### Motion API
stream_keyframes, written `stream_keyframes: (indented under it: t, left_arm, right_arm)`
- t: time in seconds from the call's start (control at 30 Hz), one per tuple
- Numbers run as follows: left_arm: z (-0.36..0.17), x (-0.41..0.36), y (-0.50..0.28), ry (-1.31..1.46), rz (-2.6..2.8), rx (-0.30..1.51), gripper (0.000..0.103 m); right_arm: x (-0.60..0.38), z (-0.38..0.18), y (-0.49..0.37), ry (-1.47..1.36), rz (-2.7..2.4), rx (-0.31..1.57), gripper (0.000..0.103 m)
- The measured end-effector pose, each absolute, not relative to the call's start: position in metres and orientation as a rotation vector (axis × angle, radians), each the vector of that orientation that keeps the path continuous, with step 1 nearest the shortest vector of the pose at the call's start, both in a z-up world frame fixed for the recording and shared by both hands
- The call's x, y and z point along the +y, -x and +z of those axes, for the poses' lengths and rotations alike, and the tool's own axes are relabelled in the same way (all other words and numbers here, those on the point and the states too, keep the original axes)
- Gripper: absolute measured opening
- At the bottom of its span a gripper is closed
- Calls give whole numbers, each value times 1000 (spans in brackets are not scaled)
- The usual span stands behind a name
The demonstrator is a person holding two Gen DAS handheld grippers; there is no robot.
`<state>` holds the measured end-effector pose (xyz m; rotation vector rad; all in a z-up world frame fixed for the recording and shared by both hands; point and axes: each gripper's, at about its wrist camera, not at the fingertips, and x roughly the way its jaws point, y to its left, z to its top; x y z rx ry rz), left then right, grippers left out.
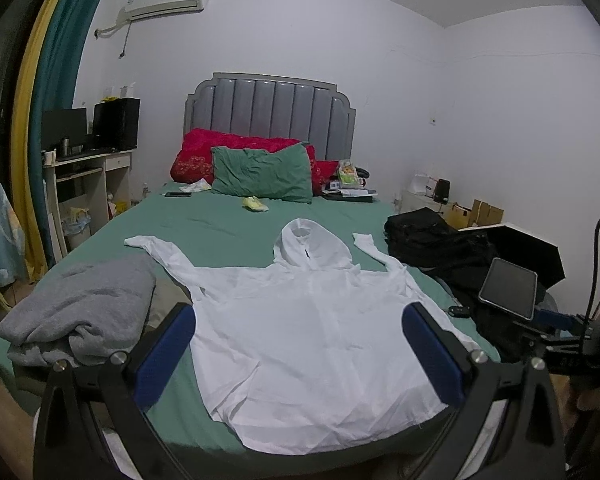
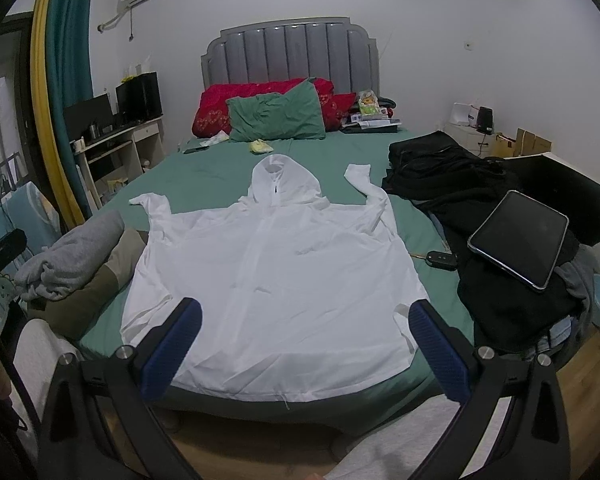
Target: Fold large clothes
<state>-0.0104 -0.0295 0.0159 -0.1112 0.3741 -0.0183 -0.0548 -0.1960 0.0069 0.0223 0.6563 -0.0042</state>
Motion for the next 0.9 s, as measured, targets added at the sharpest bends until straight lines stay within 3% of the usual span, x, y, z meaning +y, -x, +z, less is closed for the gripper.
stream_keyframes:
  t: [0.9]
  left_arm:
    - [20, -28, 16, 120, -12, 360, 103]
  right_arm:
    - [-196, 9, 55, -20, -4, 654, 102]
